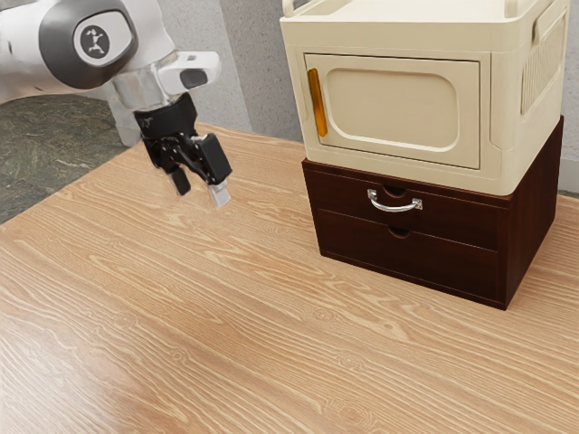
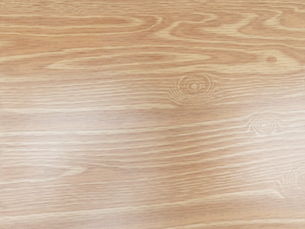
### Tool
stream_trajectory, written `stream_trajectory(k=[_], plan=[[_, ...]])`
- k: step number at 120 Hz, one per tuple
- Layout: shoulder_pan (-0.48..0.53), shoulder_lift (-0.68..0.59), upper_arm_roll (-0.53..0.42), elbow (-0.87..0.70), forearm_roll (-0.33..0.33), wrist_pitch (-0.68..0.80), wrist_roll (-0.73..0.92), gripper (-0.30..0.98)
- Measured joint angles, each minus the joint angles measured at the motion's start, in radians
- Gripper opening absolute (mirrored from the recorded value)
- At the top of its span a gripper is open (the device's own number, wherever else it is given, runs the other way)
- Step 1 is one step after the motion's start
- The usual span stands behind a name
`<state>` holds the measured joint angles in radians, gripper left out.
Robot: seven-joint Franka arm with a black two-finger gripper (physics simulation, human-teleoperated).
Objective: Pull the drawer handle with one arm to open the drawer
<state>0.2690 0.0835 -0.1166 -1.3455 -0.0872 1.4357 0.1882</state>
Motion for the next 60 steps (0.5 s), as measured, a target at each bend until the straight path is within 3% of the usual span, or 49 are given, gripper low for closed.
stream_trajectory(k=[23,34,52,60], plan=[[0.006,0.004,0.000,0.005,-0.001,0.089,0.043,0.69],[0.017,-0.015,-0.017,0.174,0.007,0.079,0.089,0.69],[0.065,-0.166,-0.102,0.270,0.008,0.009,0.320,0.69],[0.019,-0.184,-0.156,0.271,-0.004,-0.023,0.458,0.69]])
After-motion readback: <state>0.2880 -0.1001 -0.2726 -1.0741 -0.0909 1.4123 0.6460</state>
